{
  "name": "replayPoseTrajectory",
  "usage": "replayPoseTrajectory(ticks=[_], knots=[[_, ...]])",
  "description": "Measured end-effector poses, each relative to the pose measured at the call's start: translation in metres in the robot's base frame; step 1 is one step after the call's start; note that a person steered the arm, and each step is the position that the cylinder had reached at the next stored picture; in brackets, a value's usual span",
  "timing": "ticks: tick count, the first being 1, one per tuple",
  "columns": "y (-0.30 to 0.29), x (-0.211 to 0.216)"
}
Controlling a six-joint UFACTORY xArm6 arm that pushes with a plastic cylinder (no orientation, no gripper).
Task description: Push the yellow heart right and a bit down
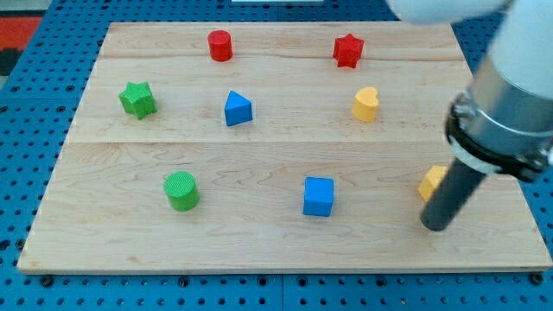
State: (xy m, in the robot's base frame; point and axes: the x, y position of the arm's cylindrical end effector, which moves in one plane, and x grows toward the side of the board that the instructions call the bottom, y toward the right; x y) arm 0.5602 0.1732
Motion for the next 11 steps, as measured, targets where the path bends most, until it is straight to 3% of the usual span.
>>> replayPoseTrajectory(ticks=[1,2,3,4,5,6,7,8,9,10,11], knots=[[0.039,-0.001],[0.057,-0.032],[-0.034,-0.046],[0.021,-0.042],[0.005,-0.107],[-0.085,-0.139],[-0.091,-0.136],[-0.131,-0.167],[-0.121,-0.224],[-0.044,-0.231],[-0.048,-0.224]])
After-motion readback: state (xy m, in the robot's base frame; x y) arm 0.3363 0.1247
